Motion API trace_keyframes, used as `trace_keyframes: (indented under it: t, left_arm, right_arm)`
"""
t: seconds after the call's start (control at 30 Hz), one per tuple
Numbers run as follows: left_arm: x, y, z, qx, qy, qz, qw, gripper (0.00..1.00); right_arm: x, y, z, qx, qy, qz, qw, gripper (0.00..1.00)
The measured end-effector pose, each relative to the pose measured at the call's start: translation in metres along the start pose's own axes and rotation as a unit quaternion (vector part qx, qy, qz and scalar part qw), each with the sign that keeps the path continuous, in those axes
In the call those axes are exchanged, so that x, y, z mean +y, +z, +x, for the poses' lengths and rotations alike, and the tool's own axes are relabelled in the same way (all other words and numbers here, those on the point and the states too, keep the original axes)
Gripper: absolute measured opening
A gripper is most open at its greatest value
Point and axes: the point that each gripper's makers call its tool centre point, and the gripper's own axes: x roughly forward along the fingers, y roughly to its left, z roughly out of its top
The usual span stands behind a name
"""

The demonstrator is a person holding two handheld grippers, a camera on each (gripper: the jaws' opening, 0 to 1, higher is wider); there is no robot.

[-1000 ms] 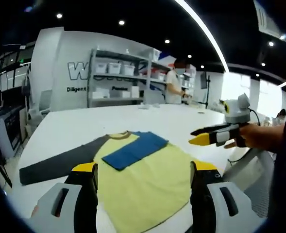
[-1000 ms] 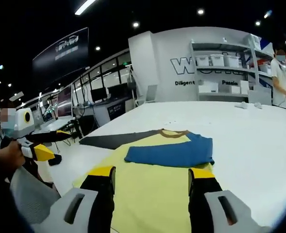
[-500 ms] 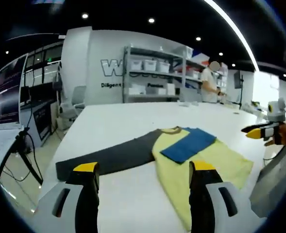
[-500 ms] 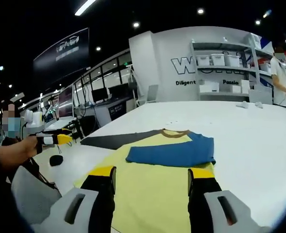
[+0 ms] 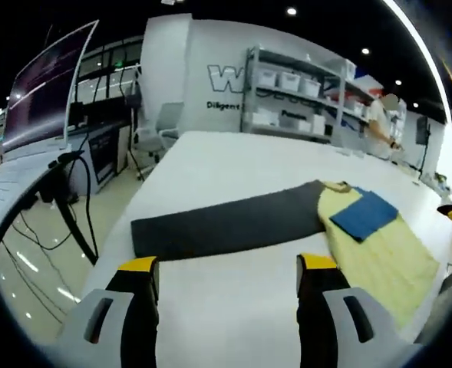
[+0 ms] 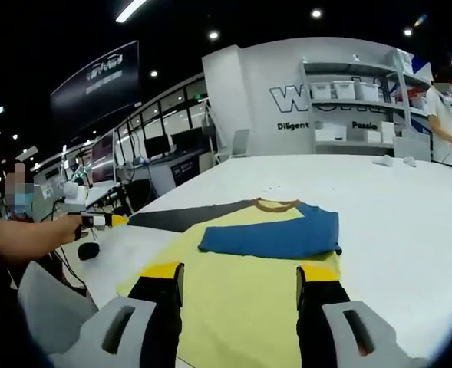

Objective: Fold the garment on the visible template until the final outline fits inside the template.

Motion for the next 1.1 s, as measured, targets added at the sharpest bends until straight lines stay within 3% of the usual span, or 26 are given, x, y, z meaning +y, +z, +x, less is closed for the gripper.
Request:
trace_keyframes:
  t: [0.47,0.83,1.1]
  left_arm:
    - [0.03,-0.011,0.025,0.018,0.043,-0.095,0.9944,0.68]
    - [0.043,-0.016,0.042,0.028,0.054,-0.12,0.9909,0.67]
    - [0.048,-0.006,0.049,0.016,0.056,-0.127,0.9902,0.66]
  right_arm:
    - [-0.003,-0.001,0.0,0.002,-0.005,0.007,1.0,0.58]
    - [-0.004,-0.004,0.003,0.007,-0.006,0.01,0.9999,0.57]
    - [-0.007,-0.006,0.004,0.011,-0.01,0.01,0.9998,0.57]
